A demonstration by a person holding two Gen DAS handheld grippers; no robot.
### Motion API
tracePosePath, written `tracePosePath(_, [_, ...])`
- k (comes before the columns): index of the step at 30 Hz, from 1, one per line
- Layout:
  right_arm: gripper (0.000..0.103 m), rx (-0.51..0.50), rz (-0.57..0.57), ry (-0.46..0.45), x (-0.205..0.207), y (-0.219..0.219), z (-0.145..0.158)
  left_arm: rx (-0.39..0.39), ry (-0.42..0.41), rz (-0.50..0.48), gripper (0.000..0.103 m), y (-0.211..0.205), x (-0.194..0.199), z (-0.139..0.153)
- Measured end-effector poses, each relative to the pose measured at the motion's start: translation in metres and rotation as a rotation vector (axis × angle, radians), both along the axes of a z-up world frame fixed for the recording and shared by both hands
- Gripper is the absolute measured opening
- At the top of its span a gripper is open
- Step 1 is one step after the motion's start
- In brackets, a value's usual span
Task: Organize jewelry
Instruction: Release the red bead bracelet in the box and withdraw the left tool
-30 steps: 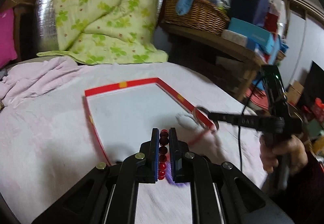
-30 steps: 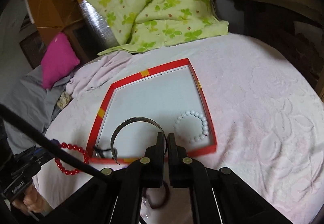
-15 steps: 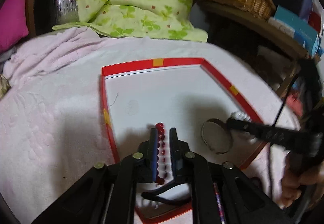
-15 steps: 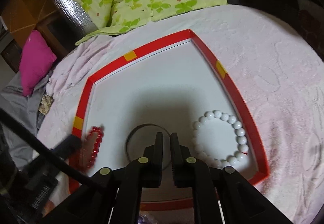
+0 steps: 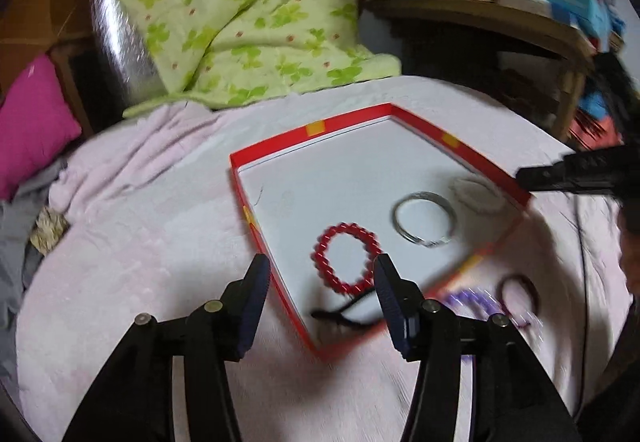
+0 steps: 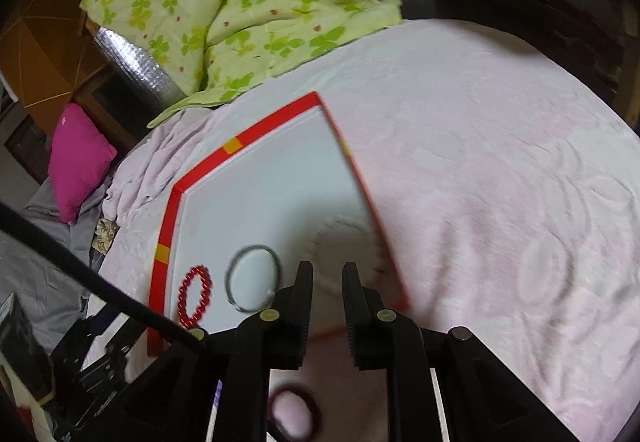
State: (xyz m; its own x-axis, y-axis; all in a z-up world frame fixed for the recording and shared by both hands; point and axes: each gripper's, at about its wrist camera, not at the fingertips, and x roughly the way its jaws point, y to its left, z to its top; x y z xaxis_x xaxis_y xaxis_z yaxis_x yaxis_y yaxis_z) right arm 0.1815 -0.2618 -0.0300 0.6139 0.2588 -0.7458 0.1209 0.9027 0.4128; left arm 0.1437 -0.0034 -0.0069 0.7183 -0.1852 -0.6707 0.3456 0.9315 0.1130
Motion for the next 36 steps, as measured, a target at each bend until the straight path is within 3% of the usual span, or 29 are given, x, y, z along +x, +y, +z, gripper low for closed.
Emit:
tracePosePath(2, [0.027,0.007,-0.021,0.014,-0.006,-0.008,-0.001,-0.010,0.003,-0.031,0.056,-0.002,-0.011,0.003])
tracePosePath(11, [0.028,0.035,-0.003,0.072,-0.029,-0.020,-0.012,-0.082,0.121,-0.122,0.059,-0.022,-0.032,-0.007])
tracePosePath(18, [0.028,0.033,0.020,0.106,-0.042,-0.025,-0.020,-0.096,0.205,-0.106,0.059,-0.042,-0.022,-0.028])
tracePosePath(24, [0.028,0.034,0.047,0.108,-0.039,-0.020,-0.020,-0.007,0.269,-0.067,0.059,-0.048,-0.014,-0.048])
tracePosePath(31, [0.028,0.012,0.095,0.088,-0.036,-0.002,-0.013,0.031,0.314,0.052,0.059,-0.009,-0.009,-0.055])
tracePosePath(36, [0.028,0.005,0.153,0.082,-0.037,0.010,-0.012,0.027,0.301,0.066,0.059,0.016,-0.017,-0.048])
